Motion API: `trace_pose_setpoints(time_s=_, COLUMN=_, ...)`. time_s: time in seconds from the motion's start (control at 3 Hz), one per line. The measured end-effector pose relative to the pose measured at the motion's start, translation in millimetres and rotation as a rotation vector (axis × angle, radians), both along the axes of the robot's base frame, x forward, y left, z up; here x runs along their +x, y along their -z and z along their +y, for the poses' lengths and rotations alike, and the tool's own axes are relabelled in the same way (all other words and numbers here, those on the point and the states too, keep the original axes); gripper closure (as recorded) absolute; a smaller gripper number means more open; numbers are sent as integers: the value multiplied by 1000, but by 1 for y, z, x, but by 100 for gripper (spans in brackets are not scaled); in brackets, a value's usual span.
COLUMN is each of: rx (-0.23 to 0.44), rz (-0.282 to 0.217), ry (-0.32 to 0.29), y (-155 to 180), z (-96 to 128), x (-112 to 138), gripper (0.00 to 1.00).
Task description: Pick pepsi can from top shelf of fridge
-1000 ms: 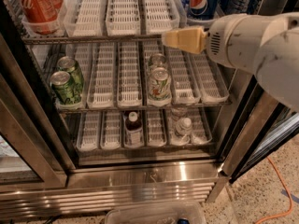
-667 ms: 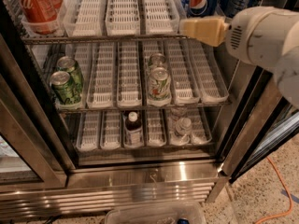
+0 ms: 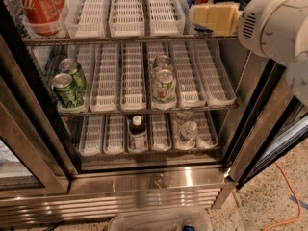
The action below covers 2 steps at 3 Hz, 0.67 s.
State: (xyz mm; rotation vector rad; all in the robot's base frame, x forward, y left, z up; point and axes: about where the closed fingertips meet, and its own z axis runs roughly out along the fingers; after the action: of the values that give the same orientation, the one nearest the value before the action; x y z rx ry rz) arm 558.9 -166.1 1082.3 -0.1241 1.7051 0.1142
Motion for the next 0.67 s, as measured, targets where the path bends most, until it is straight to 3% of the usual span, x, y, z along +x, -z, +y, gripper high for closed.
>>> trace_pose_setpoints(time_s=0.33, rx=11, rz=-15, ry=-15, y=-6, z=8, x=0, gripper=0)
trace_pose_setpoints(time_s=0.67, rx=73, rz=-29, ry=-49, y=-11, z=27, x=-3, gripper=0)
